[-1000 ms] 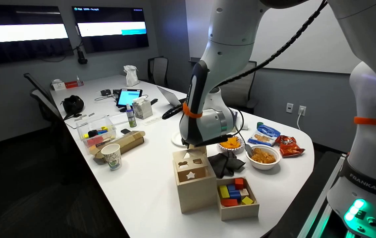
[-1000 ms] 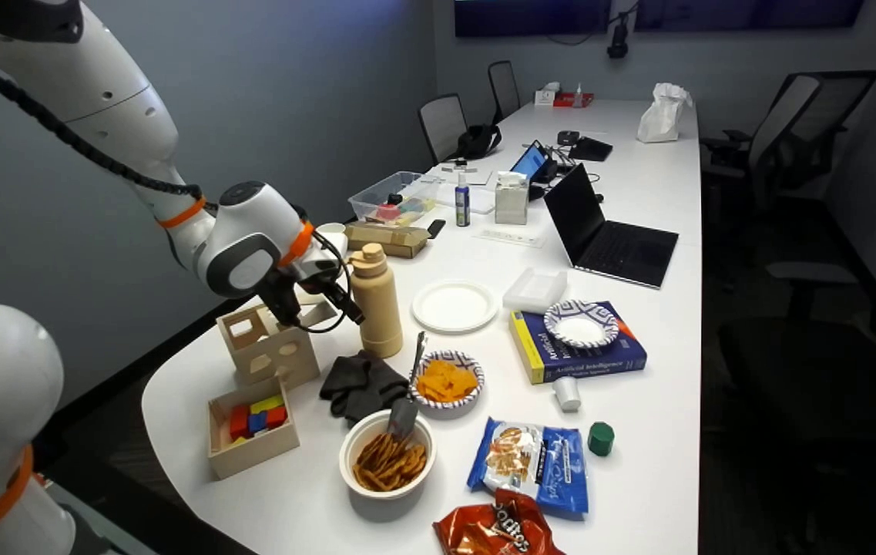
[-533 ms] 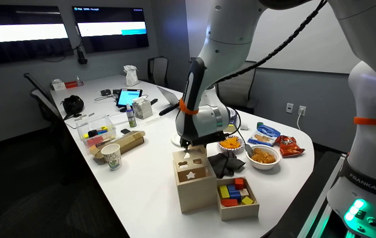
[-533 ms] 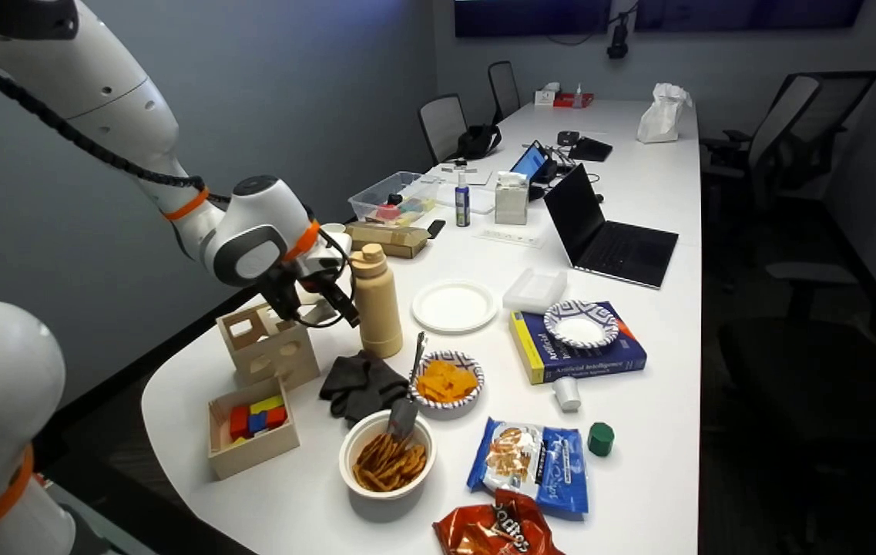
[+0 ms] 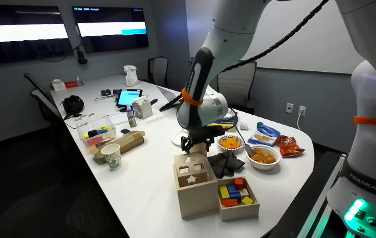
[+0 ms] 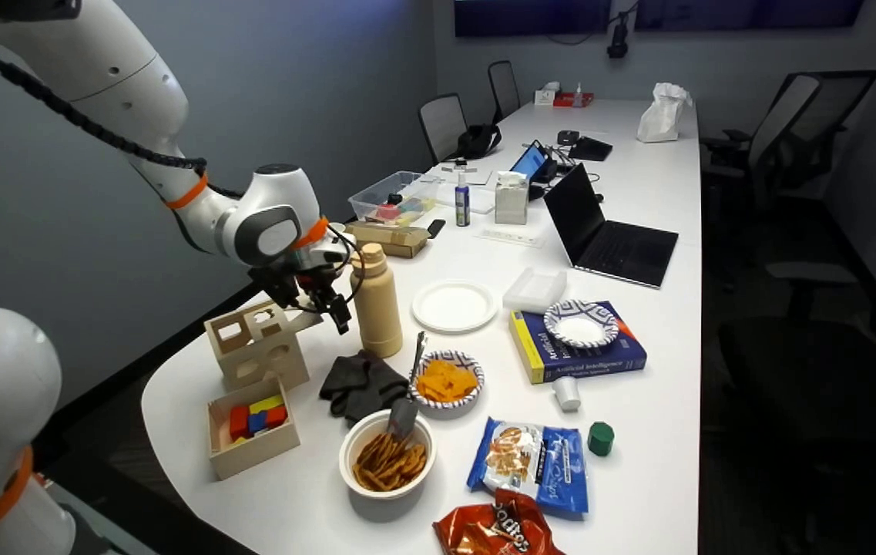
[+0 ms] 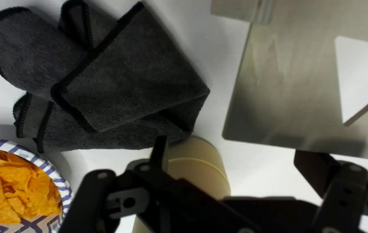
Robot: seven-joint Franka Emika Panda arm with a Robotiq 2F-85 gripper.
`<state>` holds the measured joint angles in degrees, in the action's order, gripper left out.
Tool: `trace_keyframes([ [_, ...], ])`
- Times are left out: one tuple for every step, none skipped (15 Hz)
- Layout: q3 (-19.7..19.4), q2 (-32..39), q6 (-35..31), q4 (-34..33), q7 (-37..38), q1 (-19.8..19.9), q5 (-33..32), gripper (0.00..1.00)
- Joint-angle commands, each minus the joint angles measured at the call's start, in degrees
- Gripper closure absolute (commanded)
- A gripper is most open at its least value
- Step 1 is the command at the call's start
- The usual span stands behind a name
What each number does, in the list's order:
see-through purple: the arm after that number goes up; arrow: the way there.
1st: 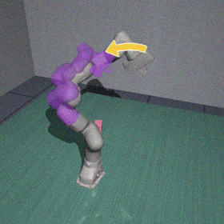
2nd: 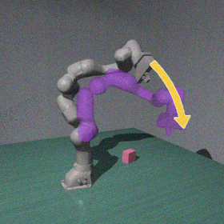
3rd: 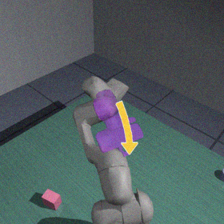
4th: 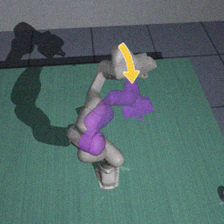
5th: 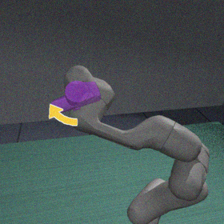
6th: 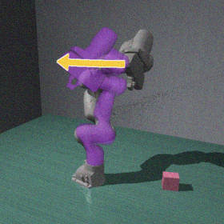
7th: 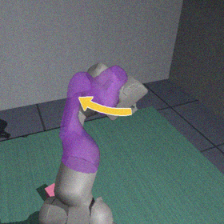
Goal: Close the shape sorter, pick up an orange cube from the brown box and put it inside the shape sorter using the square shaped opening
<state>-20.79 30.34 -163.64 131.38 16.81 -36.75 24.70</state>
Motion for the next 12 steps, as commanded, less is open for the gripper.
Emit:
trace_keyframes([
  [5.23, -4.89, 6.44, 0.66, 5.93, 6.28, -9.43, 0.0],
  [6.93, -5.54, 7.79, 0.58, 6.4, 8.29, -10.89, 0.0],
  [8.79, -6.42, 9.21, 0.66, 6.8, 10.09, -11.91, 0.0],
  [10.83, -7.16, 10.63, 0.57, 6.76, 12.04, -12.57, 0.0],
  [12.45, -7.69, 11.9, 0.47, 6.61, 13.71, -13.0, 0.0],
  [14.05, -8.36, 13.35, 0.58, 6.29, 15.34, -13.13, 0.0],
  [15.53, -8.89, 14.56, 0.63, 6.12, 16.69, -13.07, 0.0],
  [16.87, -9.2, 15.79, 0.51, 5.78, 18.08, -12.89, 0.0],
  [17.87, -9.52, 17.16, 0.5, 5.71, 19.2, -12.84, 0.0],
  [18.96, -9.79, 18.43, 0.41, 5.42, 20.23, -12.57, 0.0],
  [19.73, -9.93, 19.69, 0.29, 5.43, 21.04, -12.51, 0.0],
  [20.5, -10.12, 20.82, 0.3, 5.14, 21.91, -12.28, 0.0],
])
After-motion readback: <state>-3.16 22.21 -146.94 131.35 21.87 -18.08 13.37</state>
